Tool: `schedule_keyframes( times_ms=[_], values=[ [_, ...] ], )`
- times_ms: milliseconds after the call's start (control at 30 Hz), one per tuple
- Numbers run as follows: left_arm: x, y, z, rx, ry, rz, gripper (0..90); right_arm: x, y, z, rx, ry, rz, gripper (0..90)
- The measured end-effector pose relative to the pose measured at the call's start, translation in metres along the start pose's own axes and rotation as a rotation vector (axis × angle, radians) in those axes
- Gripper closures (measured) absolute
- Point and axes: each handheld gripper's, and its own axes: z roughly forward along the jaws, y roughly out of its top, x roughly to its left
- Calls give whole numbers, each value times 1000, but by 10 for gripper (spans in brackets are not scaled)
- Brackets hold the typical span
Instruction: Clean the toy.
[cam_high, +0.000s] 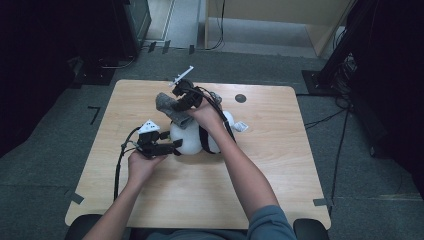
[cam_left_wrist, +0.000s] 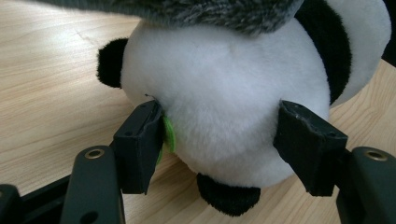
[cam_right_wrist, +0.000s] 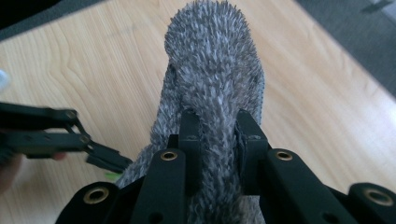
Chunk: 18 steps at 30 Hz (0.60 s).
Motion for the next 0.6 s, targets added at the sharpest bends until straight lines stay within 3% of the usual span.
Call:
schedule_keyframes(
  times_ms=[167, 300, 467, 600],
  values=[
    [0, 0, 0, 2, -2, -1, 335, -17, -15, 5, 33, -14, 43, 768],
    [0, 0, 1, 2, -1, -2, 336, -27, -23, -1, 29, -24, 65, 765],
    [0, 0, 1, 3, -2, -3, 336, -39, -35, -12, 36, -75, 70, 760],
    [1, -1, 1, 1, -6, -7, 335, -52, -49, -19, 35, -82, 113, 760]
  ],
)
